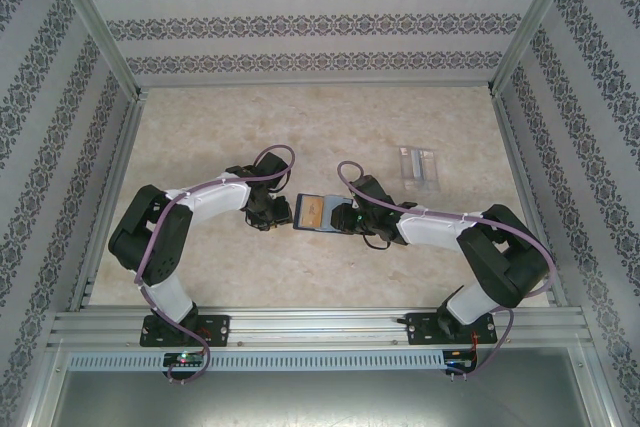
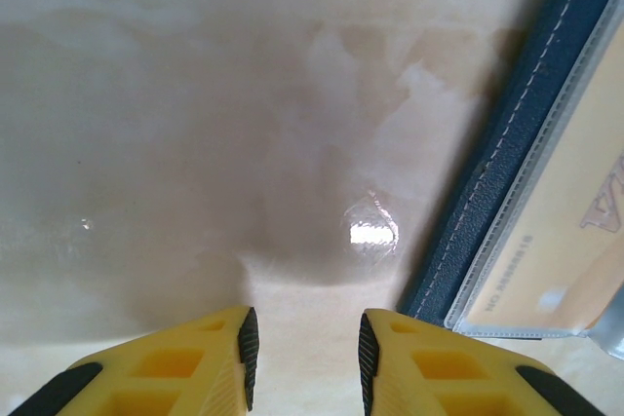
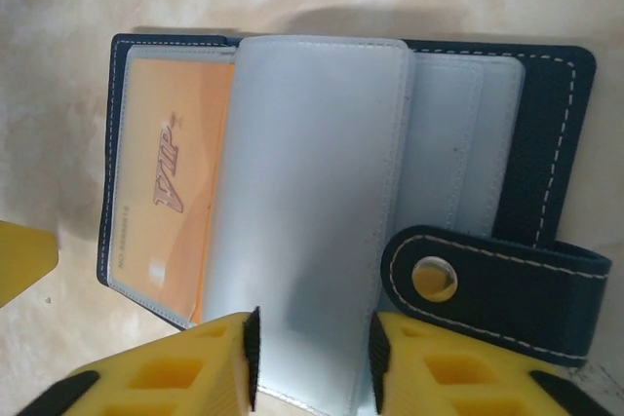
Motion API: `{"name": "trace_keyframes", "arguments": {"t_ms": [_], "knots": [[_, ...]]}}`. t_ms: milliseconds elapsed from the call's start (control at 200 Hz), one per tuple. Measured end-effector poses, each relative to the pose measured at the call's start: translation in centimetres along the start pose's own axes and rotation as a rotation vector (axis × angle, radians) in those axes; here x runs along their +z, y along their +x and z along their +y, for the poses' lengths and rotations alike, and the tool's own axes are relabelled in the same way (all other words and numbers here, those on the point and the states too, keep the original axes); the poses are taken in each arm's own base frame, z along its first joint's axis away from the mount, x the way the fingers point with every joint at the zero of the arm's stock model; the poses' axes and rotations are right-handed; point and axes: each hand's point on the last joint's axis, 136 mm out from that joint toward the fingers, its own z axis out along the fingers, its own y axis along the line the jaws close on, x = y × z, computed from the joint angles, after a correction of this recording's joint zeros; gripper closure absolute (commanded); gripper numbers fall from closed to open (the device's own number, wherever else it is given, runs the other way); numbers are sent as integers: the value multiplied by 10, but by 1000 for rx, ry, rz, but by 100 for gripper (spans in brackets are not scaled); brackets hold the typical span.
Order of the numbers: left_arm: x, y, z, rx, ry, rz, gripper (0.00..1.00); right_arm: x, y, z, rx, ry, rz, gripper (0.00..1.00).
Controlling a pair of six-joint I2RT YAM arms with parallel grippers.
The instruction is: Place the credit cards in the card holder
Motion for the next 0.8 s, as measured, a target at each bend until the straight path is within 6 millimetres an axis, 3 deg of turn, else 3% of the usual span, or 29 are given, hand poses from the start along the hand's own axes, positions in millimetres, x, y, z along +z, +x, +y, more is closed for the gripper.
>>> {"name": "trace_keyframes", "arguments": {"t_ms": [175, 375, 799], "knots": [[0, 0, 0, 6, -1, 1, 64, -1, -5, 6, -4, -13, -10, 76], [0, 0, 0, 6, -1, 1, 64, 2, -4, 6, -3, -13, -6, 65], [0, 0, 0, 6, -1, 1, 64, 4, -12, 18, -10, -52, -11, 54]]}}
